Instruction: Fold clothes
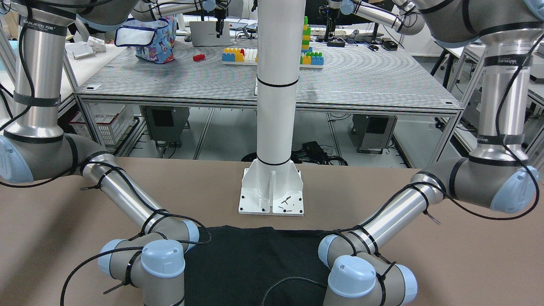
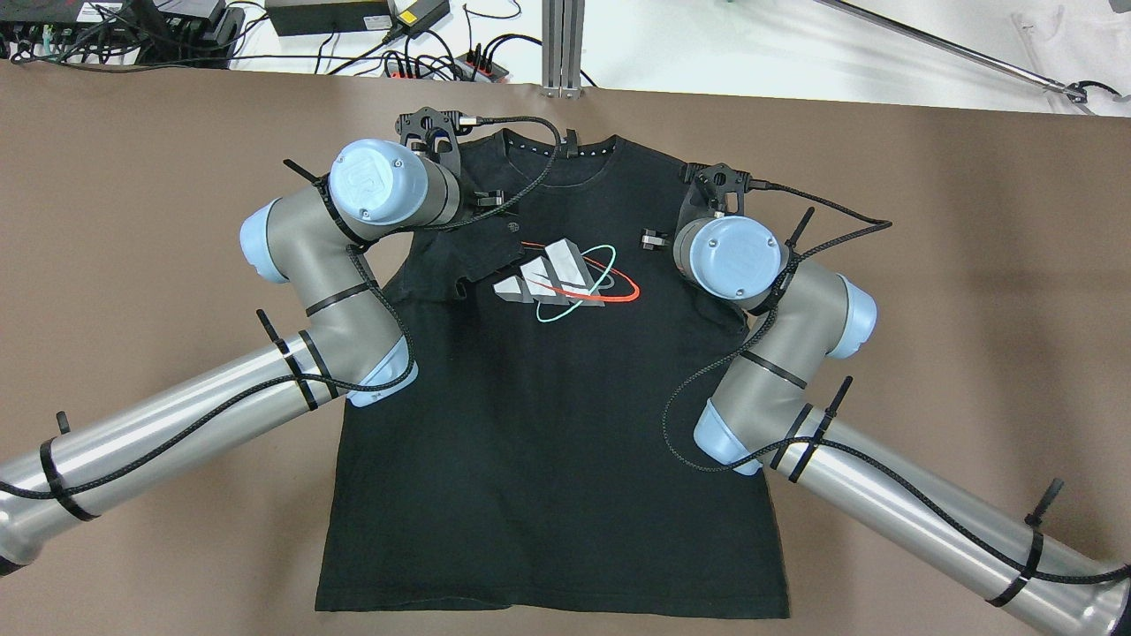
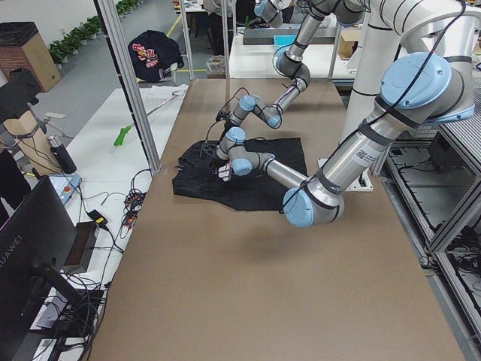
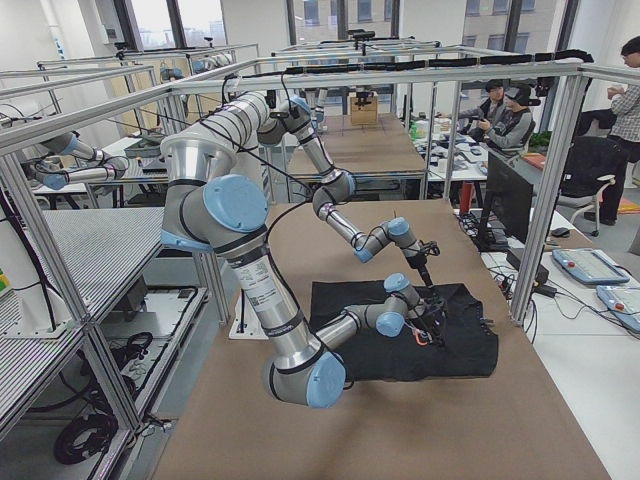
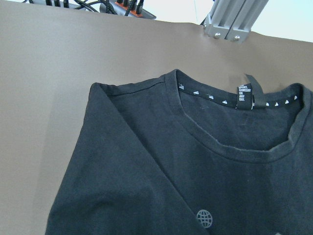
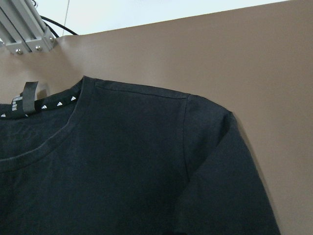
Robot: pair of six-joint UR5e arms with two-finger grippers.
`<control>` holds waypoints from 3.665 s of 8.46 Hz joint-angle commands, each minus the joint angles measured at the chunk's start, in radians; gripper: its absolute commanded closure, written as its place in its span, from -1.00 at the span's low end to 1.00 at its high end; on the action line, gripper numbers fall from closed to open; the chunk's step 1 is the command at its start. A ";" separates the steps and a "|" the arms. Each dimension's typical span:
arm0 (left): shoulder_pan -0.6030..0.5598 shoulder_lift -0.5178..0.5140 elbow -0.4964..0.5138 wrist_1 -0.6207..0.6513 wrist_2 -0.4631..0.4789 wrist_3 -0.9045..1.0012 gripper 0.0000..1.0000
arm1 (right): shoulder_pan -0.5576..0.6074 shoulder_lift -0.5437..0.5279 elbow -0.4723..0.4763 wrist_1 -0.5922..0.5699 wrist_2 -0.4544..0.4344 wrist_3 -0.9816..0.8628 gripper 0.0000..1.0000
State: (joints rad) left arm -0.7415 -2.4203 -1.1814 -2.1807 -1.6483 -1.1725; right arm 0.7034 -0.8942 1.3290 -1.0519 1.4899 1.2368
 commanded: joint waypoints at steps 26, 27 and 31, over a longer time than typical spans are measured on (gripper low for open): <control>0.812 0.917 -0.894 0.038 0.548 -0.831 -0.29 | -0.708 -0.769 0.835 -0.036 -0.385 0.783 -0.87; 0.812 0.916 -0.893 0.039 0.548 -0.829 -0.26 | -0.708 -0.769 0.835 -0.036 -0.385 0.783 -0.87; 0.809 0.919 -0.886 0.039 0.547 -0.828 0.18 | -0.708 -0.769 0.835 -0.036 -0.384 0.782 -0.88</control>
State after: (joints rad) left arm 0.0696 -1.5040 -2.0689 -2.1415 -1.1013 -2.0006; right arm -0.0046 -1.6628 2.1644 -1.0876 1.1051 2.0189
